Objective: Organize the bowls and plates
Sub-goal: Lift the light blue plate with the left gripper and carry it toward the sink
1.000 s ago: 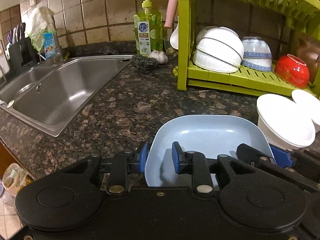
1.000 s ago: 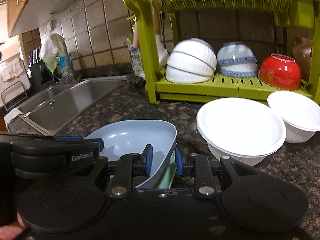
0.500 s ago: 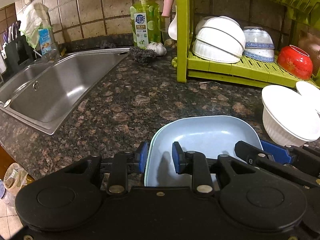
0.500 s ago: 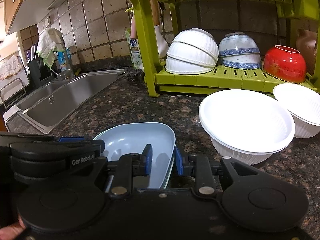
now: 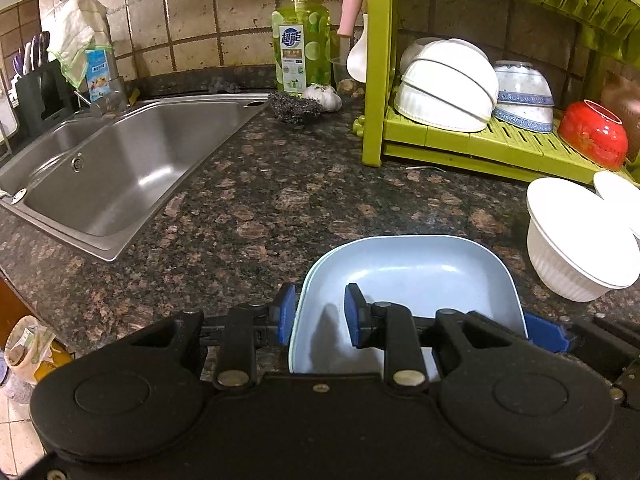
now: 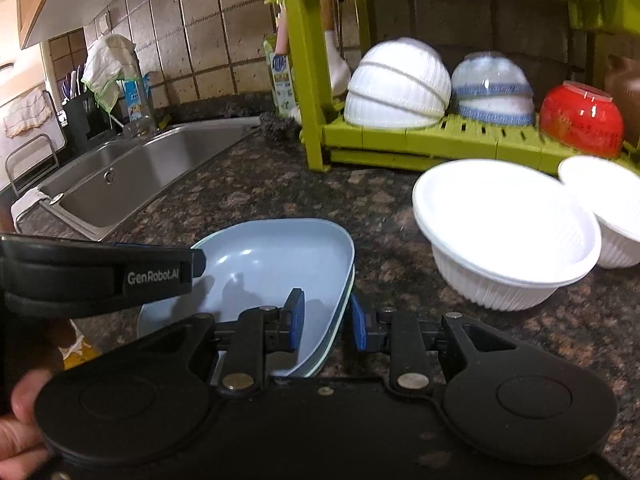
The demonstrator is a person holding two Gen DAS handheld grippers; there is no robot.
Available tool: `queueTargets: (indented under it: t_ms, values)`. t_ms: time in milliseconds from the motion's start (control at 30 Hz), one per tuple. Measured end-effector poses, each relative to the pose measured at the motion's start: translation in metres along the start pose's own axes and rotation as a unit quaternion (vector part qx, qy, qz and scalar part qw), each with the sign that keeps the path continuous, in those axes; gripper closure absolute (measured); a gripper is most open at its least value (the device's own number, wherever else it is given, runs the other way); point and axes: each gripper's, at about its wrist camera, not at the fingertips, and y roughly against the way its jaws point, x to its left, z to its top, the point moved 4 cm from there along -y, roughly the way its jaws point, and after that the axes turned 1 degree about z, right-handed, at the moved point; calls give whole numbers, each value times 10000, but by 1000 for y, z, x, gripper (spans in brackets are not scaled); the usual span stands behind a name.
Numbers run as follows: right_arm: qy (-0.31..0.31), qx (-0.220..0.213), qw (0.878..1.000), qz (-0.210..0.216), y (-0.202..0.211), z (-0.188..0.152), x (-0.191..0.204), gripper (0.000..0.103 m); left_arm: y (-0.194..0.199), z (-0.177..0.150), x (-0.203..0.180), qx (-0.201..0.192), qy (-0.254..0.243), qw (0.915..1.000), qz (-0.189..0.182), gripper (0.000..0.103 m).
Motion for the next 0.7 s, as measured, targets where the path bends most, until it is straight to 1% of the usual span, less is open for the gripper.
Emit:
queueTargets:
  t_ms: [133,367,400,433,700]
  values:
    - [31,-154,9999,-67,7,2,0,75,2,1,3,19,77,10000,-12,68]
    - [-12,-202,9998,-33,16,1,-3,75,8,-3,2,39,19,10000,15,66]
    - [-8,-219,9998,-13,18,1,-2,75,9,-3,2,30,25,10000,37,62]
    - [0,-230,9997,13,20,1,-2,75,11,-4,2,22,36,10000,48,61]
    - [102,-410,9989,199,47,-4,3,75,32,-9,-2,-110,-48,9999,45,61]
